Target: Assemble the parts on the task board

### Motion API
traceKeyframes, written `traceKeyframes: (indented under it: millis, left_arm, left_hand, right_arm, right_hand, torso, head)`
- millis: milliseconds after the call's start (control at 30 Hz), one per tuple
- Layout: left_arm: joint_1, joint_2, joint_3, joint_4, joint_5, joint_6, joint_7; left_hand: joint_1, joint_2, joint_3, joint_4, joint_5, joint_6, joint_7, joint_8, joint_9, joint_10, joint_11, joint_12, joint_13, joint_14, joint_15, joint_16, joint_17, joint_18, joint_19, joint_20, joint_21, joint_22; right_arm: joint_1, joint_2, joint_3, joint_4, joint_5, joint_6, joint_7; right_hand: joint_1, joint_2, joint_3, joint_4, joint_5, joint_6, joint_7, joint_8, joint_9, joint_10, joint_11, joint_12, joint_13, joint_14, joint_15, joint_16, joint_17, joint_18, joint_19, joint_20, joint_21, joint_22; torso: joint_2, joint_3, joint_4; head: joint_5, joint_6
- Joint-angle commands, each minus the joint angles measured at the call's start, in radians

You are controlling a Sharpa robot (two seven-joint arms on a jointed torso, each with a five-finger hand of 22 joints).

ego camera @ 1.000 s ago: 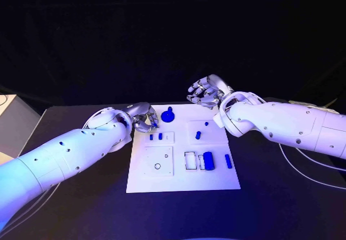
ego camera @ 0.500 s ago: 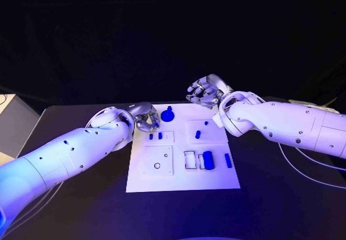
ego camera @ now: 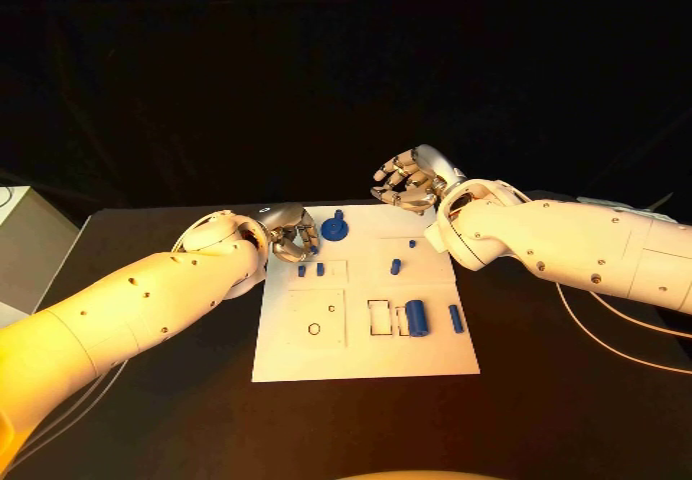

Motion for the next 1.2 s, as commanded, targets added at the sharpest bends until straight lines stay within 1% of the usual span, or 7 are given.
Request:
traceKeyframes:
  millis: [33,333,533,767,833,1067,1200]
  left_arm:
    - [-0.001,-0.001,-0.002,0.006,-0.013,0.043,-0.013]
    - [-0.001,0.001,-0.003,0.005,-0.015,0.034,-0.015]
    - [-0.001,0.003,-0.004,-0.001,-0.015,0.033,-0.016]
    - [-0.001,0.007,-0.011,-0.012,-0.014,0.036,-0.017]
    - [-0.001,0.008,-0.013,-0.014,-0.014,0.035,-0.017]
    - [-0.002,0.008,-0.016,-0.013,-0.005,0.026,-0.012]
    - [-0.003,0.004,-0.016,-0.003,0.001,0.011,-0.008]
  left_hand:
    - [-0.005,0.002,0.000,-0.009,0.002,0.006,0.001,0.002,0.002,0.009,0.001,-0.004,-0.001,0.000,-0.002,-0.004,-0.001,-0.017,0.003,0.002,-0.001,0.001]
    - [-0.004,0.003,0.001,-0.010,0.001,0.007,0.001,0.002,0.002,0.011,0.000,-0.007,-0.001,0.000,-0.002,-0.004,0.001,-0.017,0.003,0.002,-0.002,0.001]
    - [-0.008,0.001,-0.002,-0.012,0.000,0.003,0.004,-0.004,0.002,0.009,0.003,-0.017,-0.001,0.000,-0.001,-0.004,0.003,-0.016,-0.001,0.003,-0.005,-0.003]
    - [-0.009,0.001,-0.001,-0.015,0.002,-0.003,0.006,-0.012,0.002,0.004,0.006,-0.031,-0.001,-0.007,0.002,-0.008,-0.010,-0.013,-0.012,0.005,-0.013,-0.014]
    - [-0.010,0.001,-0.001,-0.016,0.002,-0.004,0.007,-0.014,0.002,0.003,0.007,-0.034,-0.001,-0.010,0.003,-0.009,-0.015,-0.013,-0.015,0.005,-0.015,-0.016]
    - [-0.011,0.001,-0.001,-0.016,0.002,-0.005,0.008,-0.014,0.002,0.002,0.008,-0.036,-0.001,-0.011,0.003,-0.009,-0.016,-0.012,-0.017,0.006,-0.017,-0.018]
    - [-0.009,0.000,0.000,-0.019,0.003,-0.006,0.008,-0.017,0.002,-0.001,0.009,-0.043,-0.002,-0.013,0.004,-0.010,-0.017,-0.012,-0.019,0.007,-0.018,-0.020]
  right_arm:
    - [0.000,0.000,0.000,0.001,-0.010,0.006,0.004]
    - [0.000,0.000,0.000,0.001,-0.010,0.006,0.004]
    - [0.000,0.001,0.000,0.000,-0.010,0.009,0.003]
    - [0.000,0.001,0.000,0.001,-0.011,0.012,0.003]
    - [0.000,0.001,0.000,0.001,-0.011,0.012,0.003]
    - [0.000,0.000,0.000,0.002,-0.011,0.012,0.003]
    - [0.000,0.000,0.000,0.002,-0.011,0.012,0.002]
  right_hand:
    - [-0.008,-0.002,-0.005,0.002,0.005,-0.003,0.006,-0.003,0.001,-0.003,0.000,-0.006,-0.001,0.011,0.008,0.003,0.001,0.003,0.009,0.000,0.003,0.001]
    - [-0.008,-0.002,-0.005,0.002,0.005,-0.003,0.006,-0.003,0.001,-0.003,0.000,-0.006,-0.001,0.011,0.008,0.003,0.001,0.003,0.009,0.000,0.003,0.001]
    - [-0.009,-0.002,-0.008,0.001,0.004,-0.003,0.008,-0.005,0.002,-0.010,0.003,-0.018,-0.012,0.011,0.010,0.003,0.000,0.004,0.009,0.001,0.000,0.000]
    - [-0.010,-0.002,-0.010,0.000,0.004,-0.004,0.010,-0.005,0.002,-0.017,0.006,-0.027,-0.021,0.011,0.012,0.002,0.000,0.003,0.010,0.003,0.001,0.001]
    - [-0.010,-0.002,-0.010,0.000,0.004,-0.004,0.010,-0.006,0.002,-0.018,0.006,-0.028,-0.022,0.011,0.012,0.003,0.002,0.003,0.010,0.003,0.001,0.002]
    - [-0.010,-0.002,-0.010,0.000,0.004,-0.004,0.011,-0.006,0.002,-0.018,0.006,-0.029,-0.024,0.011,0.012,0.003,0.002,0.003,0.010,0.003,0.000,0.002]
    - [-0.010,-0.002,-0.010,0.000,0.004,-0.004,0.011,-0.006,0.002,-0.018,0.006,-0.029,-0.024,0.011,0.012,0.003,0.002,0.003,0.010,0.003,0.000,0.002]
  torso:
    - [-0.001,-0.0009,0.0002]
    - [0.000,-0.0003,0.0005]
    - [0.000,-0.0003,0.0002]
    - [0.001,0.0003,-0.0007]
    - [0.000,0.0000,-0.0007]
    - [0.000,0.0004,-0.0004]
    - [0.001,-0.0006,-0.0003]
  head:
    - [0.001,-0.002]
    - [0.000,0.000]
    - [0.002,0.000]
    - [0.001,0.000]
    - [0.000,0.000]
    - [0.000,-0.002]
    - [-0.001,-0.001]
